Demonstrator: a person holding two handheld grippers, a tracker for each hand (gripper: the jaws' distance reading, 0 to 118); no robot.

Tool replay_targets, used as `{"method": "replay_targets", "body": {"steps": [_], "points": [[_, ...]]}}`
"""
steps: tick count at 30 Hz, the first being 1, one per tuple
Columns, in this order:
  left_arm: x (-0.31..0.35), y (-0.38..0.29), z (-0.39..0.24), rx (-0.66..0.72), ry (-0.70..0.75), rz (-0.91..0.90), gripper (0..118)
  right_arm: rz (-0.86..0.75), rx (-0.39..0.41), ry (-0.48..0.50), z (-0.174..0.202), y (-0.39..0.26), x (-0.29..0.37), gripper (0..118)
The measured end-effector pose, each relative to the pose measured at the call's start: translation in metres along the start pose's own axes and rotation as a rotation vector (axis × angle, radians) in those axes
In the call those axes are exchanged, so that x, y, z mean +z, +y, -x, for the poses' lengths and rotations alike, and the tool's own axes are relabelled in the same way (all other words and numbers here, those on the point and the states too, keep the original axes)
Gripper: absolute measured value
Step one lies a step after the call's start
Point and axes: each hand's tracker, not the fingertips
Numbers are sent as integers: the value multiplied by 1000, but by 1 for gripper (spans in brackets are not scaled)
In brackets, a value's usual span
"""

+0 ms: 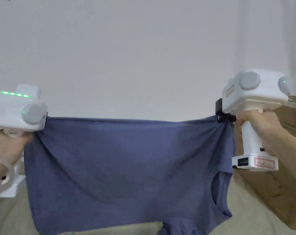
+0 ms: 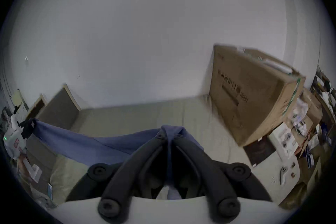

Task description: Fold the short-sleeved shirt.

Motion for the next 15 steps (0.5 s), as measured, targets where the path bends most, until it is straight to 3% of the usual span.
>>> {"method": "replay_targets", "body": {"steps": [4,6,9,12,15], "points": [[-72,-107,-39,-67,-32,236,3,187,27,-8,4,-82,-101,0],[-97,-157,-55,-111,-66,341,3,288,-1,-4,-3,-120,-154,0],[-121,-222,-68,-68,-89,460,3,424,-36,-16,-9,-184,-209,0],[-129,-269,-68,-32,-82,548,3,509,10,-40,-15,-236,-231,0],[-121,-296,-60,-10,-113,574,3,543,-2,-33,-23,-261,-223,0]]}}
